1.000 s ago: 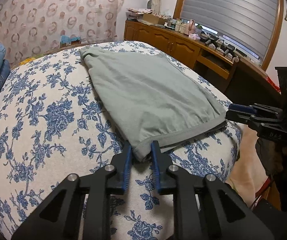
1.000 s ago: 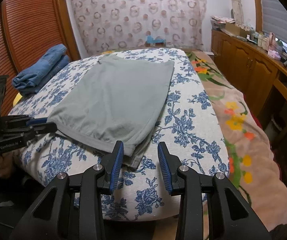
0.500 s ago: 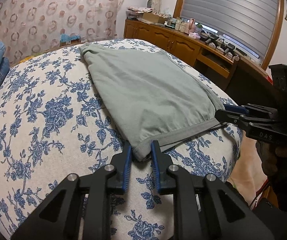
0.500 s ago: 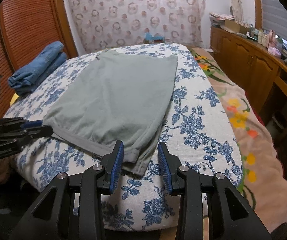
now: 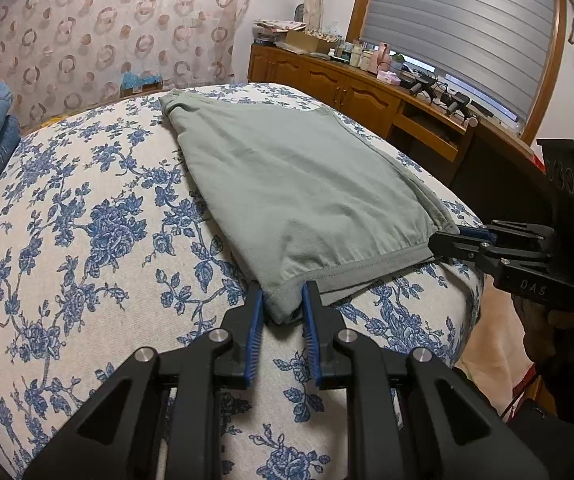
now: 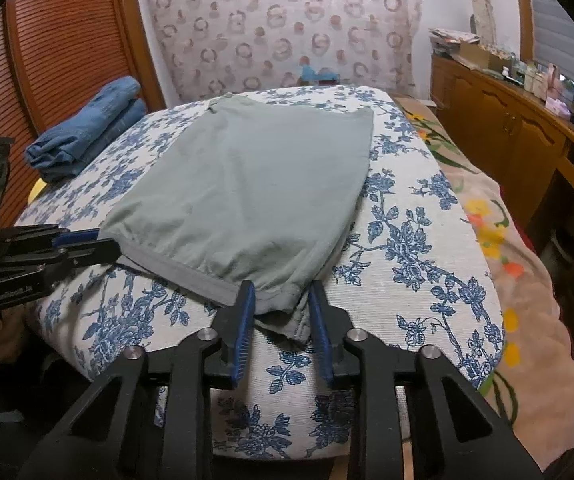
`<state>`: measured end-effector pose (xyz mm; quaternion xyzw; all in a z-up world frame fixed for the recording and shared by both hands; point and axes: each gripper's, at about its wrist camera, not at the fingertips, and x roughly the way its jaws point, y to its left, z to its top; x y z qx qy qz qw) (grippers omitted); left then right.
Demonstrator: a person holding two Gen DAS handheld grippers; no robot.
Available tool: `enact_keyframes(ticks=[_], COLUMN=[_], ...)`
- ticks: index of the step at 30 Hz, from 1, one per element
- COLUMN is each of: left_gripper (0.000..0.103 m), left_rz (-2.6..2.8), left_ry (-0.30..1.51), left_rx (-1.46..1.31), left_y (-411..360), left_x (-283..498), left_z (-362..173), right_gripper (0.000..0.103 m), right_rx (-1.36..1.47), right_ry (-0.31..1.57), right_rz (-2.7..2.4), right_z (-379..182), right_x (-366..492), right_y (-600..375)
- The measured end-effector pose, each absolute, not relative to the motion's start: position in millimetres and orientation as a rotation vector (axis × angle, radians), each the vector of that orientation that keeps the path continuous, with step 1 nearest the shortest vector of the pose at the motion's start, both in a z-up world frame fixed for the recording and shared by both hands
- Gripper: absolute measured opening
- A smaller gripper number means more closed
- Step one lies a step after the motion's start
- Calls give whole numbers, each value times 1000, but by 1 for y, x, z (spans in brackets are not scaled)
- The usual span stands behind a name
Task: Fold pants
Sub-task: 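Lift the grey-green garment hem with both grippers, raising it off the bed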
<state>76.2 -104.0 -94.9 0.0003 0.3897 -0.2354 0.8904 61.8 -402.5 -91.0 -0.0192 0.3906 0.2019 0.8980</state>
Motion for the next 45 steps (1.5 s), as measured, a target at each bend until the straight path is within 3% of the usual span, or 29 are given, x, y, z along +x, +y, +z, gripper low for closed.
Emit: enact_keyframes(ticks=[5, 13, 24, 31, 38, 45], left_gripper=[11, 9, 9, 9, 9, 9], left_rz=[-486, -494, -486, -468, -446, -445], left_ry=[805, 711, 532, 554, 651, 684], left_rx=[35, 48, 52, 20, -29, -40], left_y=[-108, -100, -70, -46, -38, -38], left_x=[75, 73, 62, 76, 103, 127], left_z=[-94, -55, 27, 14, -30, -36], right_gripper=[9, 8, 8, 8, 8, 8], right_rx=[-23, -42, -105, -131, -138, -110], right_ry=[800, 730, 544, 530, 619, 685], right_rz=[437, 461, 541, 596, 623, 639], right_z=[-90, -65, 15, 22, -16, -38], right_x=[62, 62, 60, 73, 99, 125], right_y=[-401, -396, -372, -347, -333, -334])
